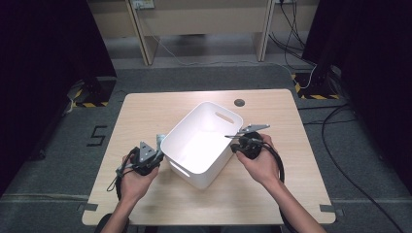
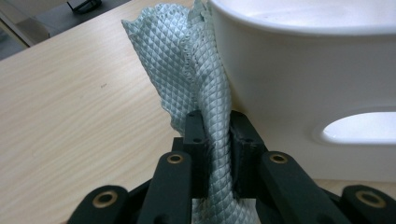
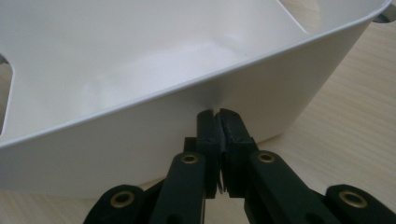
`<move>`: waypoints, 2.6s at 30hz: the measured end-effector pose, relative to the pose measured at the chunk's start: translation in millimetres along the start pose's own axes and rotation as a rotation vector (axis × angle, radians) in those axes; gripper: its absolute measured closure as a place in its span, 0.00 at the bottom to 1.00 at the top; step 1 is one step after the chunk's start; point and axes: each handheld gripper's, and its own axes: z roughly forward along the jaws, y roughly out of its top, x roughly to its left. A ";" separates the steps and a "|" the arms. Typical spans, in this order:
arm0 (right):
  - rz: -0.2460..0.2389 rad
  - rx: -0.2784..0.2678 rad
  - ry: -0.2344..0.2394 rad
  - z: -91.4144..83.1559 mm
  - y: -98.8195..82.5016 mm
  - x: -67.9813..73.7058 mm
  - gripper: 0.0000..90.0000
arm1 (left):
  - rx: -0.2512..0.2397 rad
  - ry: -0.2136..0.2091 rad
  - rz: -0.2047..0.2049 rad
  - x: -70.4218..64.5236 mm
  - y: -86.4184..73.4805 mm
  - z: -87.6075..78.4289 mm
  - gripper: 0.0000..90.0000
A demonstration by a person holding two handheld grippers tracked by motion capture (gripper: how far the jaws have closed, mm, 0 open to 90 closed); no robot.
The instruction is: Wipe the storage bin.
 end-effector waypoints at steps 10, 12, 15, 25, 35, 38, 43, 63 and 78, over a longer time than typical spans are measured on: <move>0.019 -0.015 -0.014 5.5 -0.2 -9.5 0.95 | 0.020 -0.023 0.003 19.0 12.7 23.0 0.88; 0.020 -0.018 -0.012 5.7 0.3 -7.8 0.95 | 0.012 -0.035 0.019 14.8 14.9 20.5 0.88; 0.018 -0.015 -0.018 6.5 3.4 -5.5 0.96 | 0.018 -0.019 0.049 10.9 16.1 16.4 0.88; 0.004 -0.046 -0.070 14.8 32.9 -0.2 0.97 | 0.032 -0.032 0.064 -1.0 27.9 19.2 0.88; 0.119 -0.080 -0.104 8.6 34.6 -31.7 0.85 | 0.040 -0.053 0.110 -15.9 47.8 38.9 0.87; 0.142 -0.131 -0.105 -5.6 31.9 -35.4 0.81 | 0.022 -0.044 0.121 -18.1 42.9 27.6 0.87; 0.149 -0.182 -0.064 -20.4 31.2 -25.1 0.77 | -0.024 -0.049 0.125 -28.4 36.5 0.7 0.88; 0.093 -0.113 -0.075 1.6 25.0 -8.7 0.79 | -0.086 -0.191 0.242 -59.5 12.3 -2.1 0.87; 0.041 -0.107 -0.107 4.3 25.4 -4.1 0.79 | -0.042 -0.252 0.269 -65.9 30.0 -2.8 0.87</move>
